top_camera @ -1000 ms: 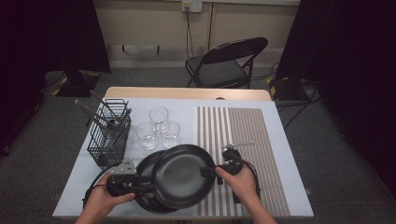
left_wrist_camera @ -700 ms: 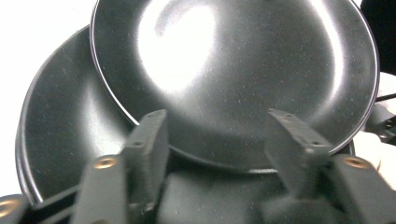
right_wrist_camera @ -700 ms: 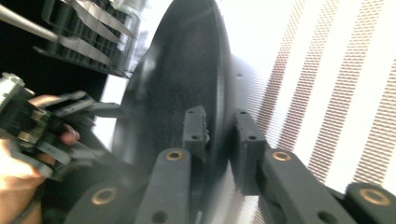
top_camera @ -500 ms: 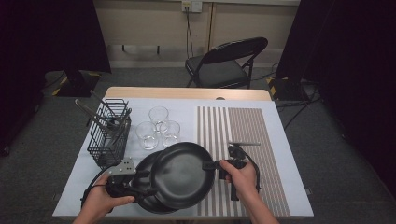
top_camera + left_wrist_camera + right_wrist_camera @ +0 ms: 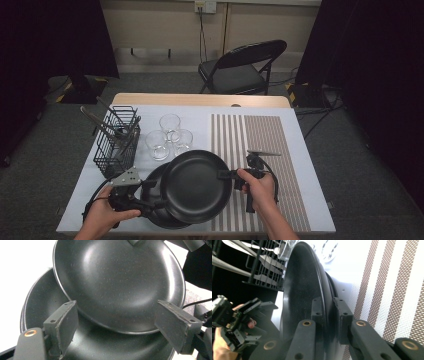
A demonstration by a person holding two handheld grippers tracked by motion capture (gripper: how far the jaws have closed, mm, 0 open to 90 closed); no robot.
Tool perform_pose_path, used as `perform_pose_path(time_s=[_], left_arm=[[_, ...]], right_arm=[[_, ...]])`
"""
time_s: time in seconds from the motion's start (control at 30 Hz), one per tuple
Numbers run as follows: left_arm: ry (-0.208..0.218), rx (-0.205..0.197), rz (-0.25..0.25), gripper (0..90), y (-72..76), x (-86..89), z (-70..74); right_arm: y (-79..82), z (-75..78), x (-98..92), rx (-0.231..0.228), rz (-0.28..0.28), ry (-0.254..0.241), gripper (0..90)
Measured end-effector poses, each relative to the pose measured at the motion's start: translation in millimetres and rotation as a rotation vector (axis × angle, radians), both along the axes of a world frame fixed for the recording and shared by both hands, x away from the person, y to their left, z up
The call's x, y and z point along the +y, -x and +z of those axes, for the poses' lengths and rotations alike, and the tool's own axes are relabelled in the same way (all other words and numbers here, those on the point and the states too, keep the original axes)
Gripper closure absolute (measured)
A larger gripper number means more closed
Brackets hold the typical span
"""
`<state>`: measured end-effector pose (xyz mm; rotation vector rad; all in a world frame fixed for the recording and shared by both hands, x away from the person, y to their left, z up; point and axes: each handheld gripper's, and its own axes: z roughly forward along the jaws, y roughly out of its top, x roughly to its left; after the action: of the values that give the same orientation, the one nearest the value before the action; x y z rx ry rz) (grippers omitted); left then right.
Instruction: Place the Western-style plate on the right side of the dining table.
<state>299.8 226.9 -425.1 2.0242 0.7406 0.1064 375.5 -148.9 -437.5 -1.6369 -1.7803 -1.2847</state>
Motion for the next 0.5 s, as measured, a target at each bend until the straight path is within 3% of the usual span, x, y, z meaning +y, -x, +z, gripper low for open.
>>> perform_pose_path(time_s=[0.1, 0.23, 0.5], left_arm=[[0.007, 0.005, 0.009, 18.2, -0.3, 0.3, -0.1], [0.000, 0.005, 0.003, 18.0, -1.0, -2.2, -1.2], [0.001, 0.013, -0.004, 18.1, -1.6, -4.5, -2.6]], right_arm=[[0.0, 3.7, -7.0, -0.001, -0.018, -0.032, 79.7], [-0.1, 5.9, -7.6, -0.005, -0.030, -0.003, 80.1], [-2.7, -0.2, -12.4, 0.025, -0.064, -0.041, 79.9]])
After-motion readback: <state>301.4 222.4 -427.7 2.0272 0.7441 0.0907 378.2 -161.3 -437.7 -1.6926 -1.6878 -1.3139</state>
